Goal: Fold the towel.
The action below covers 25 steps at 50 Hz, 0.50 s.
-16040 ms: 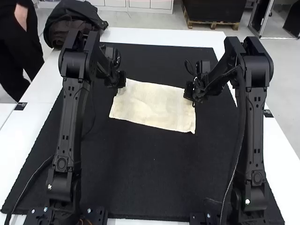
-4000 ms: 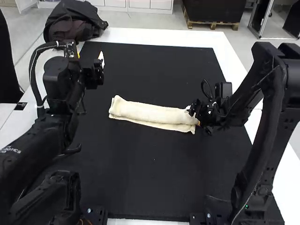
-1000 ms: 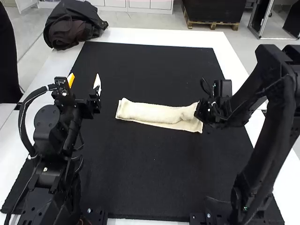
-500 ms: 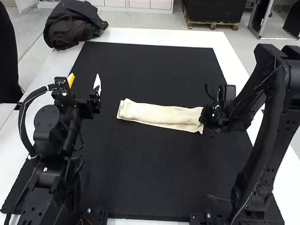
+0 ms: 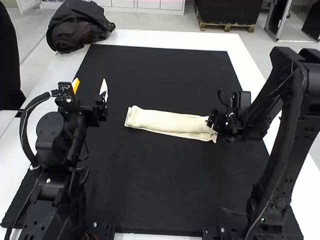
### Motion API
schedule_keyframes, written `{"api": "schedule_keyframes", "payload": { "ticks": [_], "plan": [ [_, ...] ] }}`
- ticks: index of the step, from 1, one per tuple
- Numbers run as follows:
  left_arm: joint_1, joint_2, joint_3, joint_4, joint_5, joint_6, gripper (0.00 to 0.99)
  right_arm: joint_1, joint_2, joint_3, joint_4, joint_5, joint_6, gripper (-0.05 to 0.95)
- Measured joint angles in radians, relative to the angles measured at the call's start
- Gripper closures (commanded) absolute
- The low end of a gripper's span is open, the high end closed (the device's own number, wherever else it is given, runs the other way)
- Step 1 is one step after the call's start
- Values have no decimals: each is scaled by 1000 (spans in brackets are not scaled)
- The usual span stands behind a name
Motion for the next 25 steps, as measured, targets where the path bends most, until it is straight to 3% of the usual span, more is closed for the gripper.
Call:
{"api": "schedule_keyframes", "payload": {
  "ticks": [25],
  "plan": [
    [0, 0, 0, 0, 0, 0, 52, 16, 8, 15, -10, 17, 9, -8]
  ]
}}
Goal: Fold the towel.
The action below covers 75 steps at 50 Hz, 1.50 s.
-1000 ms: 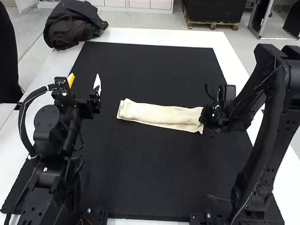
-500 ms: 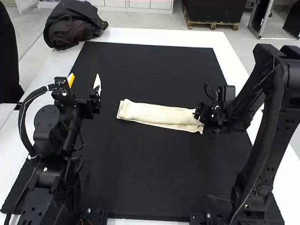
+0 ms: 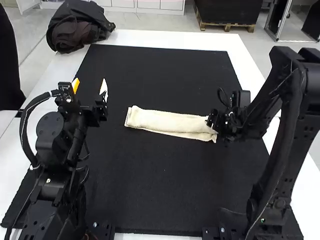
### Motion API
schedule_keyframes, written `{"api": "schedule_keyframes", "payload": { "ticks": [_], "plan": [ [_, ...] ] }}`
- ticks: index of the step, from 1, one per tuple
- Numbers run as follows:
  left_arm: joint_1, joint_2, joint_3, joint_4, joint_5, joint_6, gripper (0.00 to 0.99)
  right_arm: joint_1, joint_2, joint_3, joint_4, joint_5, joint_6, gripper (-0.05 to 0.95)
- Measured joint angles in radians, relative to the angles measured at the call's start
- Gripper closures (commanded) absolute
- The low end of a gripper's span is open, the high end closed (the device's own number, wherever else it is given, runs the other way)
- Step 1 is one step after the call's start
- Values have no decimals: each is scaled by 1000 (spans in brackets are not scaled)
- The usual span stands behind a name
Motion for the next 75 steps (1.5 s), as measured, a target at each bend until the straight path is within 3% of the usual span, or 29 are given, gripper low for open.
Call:
{"api": "schedule_keyframes", "payload": {
  "ticks": [13, 27, 37, 40, 43, 50, 59, 75],
  "plan": [
    [0, 0, 0, -1, 0, 0, 52, 37, 1, 4, 1, 63, 27, -8],
    [0, 0, 0, -3, 0, 0, 52, 38, 2, 11, -4, 71, 45, -5],
    [0, 0, 0, -3, 0, 0, 52, 39, 4, 21, -24, 84, 48, 126],
    [0, 0, 0, -3, 0, 0, 52, 39, 8, 26, -29, 89, 47, 233],
    [0, 0, 0, -3, 0, 0, 52, 39, 9, 27, -34, 101, 48, 266],
    [0, 0, 0, -5, 0, 0, 54, 39, 14, 29, -31, 109, 48, 254],
    [0, 0, 0, -7, 0, 0, 52, 52, 15, 40, -32, 80, 56, 13],
    [0, 0, 0, -7, 0, 0, 52, 1, 14, 50, -49, -36, 82, 0]
  ]
}}
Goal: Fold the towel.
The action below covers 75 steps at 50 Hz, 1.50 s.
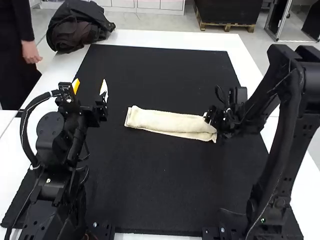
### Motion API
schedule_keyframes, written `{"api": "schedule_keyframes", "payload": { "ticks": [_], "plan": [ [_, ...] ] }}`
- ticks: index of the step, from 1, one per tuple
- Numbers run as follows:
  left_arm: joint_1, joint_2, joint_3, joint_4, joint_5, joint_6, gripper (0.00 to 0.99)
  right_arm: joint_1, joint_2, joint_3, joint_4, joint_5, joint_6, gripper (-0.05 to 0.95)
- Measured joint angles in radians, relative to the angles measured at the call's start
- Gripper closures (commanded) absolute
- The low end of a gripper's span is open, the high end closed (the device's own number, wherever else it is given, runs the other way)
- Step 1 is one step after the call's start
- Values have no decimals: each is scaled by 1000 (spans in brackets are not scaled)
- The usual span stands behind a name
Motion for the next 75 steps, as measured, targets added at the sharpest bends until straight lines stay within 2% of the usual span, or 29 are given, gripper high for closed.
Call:
{"api": "schedule_keyframes", "payload": {
  "ticks": [15, 24, 33, 50, 75],
  "plan": [
    [0, 0, 0, 0, 0, 0, 52, -156, 0, 1, -26, -225, 45, 0],
    [0, 0, 0, 0, 0, 0, 52, -187, 15, 1, -19, -276, 48, -2],
    [0, 0, 0, 0, 0, 0, 54, -177, 15, 1, -18, -271, 48, -2],
    [0, 0, 0, 0, 0, 0, 52, -127, 11, 1, -11, -188, 71, -2],
    [0, 0, 0, 0, 0, 0, 52, -84, 5, 8, -11, -135, 106, -2]
  ]
}}
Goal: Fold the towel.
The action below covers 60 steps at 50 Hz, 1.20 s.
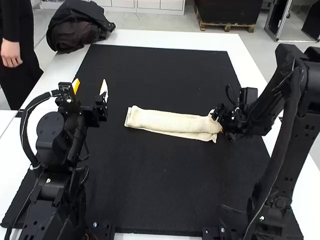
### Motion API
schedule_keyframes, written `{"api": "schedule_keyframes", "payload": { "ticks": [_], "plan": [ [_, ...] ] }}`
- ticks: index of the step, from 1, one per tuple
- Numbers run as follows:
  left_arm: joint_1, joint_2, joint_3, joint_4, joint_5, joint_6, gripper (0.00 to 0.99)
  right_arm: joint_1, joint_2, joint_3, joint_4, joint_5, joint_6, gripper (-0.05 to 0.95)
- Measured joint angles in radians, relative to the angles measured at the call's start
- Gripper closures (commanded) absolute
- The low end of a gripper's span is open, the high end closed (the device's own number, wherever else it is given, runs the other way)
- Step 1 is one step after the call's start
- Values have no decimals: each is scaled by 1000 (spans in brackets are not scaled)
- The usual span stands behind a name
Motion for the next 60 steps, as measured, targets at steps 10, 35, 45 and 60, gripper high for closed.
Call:
{"api": "schedule_keyframes", "payload": {
  "ticks": [10, 35, 45, 60],
  "plan": [
    [0, 0, 0, 0, 0, 0, 52, 68, 0, 3, -6, -50, 15, -2],
    [0, 0, 0, 0, 0, 0, 54, 79, 0, -7, -30, -82, 26, 393],
    [0, 0, 0, 0, 0, 0, 52, 83, 0, -37, -24, -94, 31, 908],
    [0, 0, 0, 0, 0, 0, 52, 59, 0, -43, -9, -93, 21, 908]
  ]
}}
